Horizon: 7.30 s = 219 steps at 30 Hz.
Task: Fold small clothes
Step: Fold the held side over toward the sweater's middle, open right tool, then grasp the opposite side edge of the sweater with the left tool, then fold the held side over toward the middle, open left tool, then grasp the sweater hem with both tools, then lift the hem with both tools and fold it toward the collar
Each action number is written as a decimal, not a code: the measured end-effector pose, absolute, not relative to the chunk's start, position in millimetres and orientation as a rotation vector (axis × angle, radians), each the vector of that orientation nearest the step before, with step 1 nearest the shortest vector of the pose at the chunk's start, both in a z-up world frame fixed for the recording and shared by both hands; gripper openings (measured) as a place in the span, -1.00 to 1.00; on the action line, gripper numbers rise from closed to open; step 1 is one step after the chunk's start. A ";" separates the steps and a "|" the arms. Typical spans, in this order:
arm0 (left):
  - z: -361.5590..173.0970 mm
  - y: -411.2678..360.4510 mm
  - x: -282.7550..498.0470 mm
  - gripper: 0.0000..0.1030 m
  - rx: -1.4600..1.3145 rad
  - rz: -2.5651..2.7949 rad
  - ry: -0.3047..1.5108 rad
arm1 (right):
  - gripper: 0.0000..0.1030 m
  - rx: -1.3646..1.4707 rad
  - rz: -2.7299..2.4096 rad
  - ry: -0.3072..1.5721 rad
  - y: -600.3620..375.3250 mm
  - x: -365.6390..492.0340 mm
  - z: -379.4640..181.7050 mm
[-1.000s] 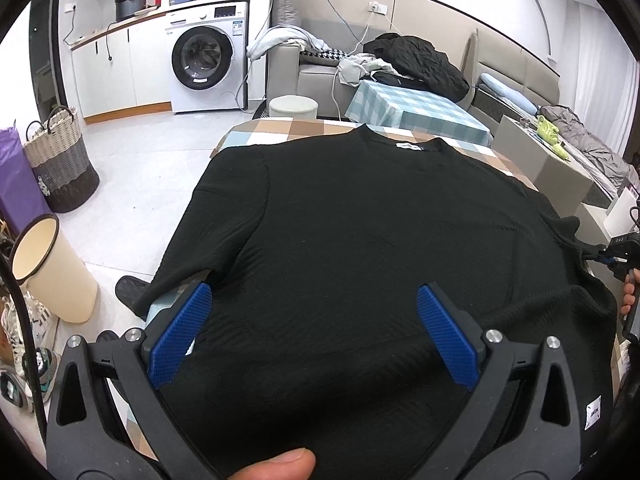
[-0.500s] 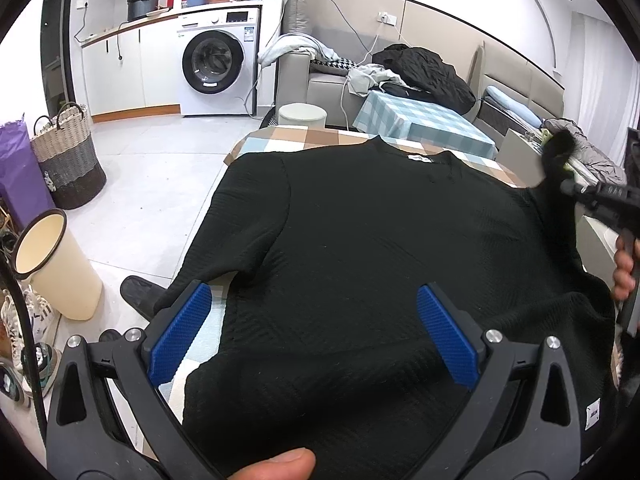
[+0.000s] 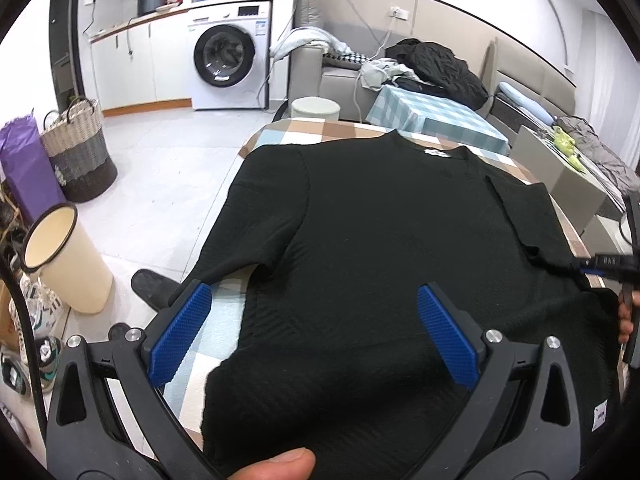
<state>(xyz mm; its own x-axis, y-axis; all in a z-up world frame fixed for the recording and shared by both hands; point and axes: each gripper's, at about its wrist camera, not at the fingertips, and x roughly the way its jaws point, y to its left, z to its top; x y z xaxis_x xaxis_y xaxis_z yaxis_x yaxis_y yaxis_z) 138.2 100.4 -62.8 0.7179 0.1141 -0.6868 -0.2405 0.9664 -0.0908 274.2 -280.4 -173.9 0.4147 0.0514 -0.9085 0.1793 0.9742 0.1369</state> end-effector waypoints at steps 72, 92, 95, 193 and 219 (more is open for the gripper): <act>-86.9 75.1 264.5 0.22 -0.337 -0.166 0.772 | 0.01 0.365 -0.026 0.991 -261.2 209.6 -131.7; -123.6 164.7 143.8 0.38 -0.331 0.147 0.822 | 0.12 0.301 -0.009 1.015 -286.3 179.8 -128.5; -127.8 167.5 127.7 0.38 -0.320 0.151 0.844 | 0.13 0.294 -0.008 1.029 -297.6 165.3 -130.0; -64.7 165.0 17.3 -0.95 -0.285 0.059 0.671 | -0.91 0.242 0.355 0.589 -324.9 21.0 -60.8; -178.6 189.6 220.4 -0.90 -0.321 0.097 0.913 | -0.91 0.252 -0.072 0.920 -320.4 200.3 -159.0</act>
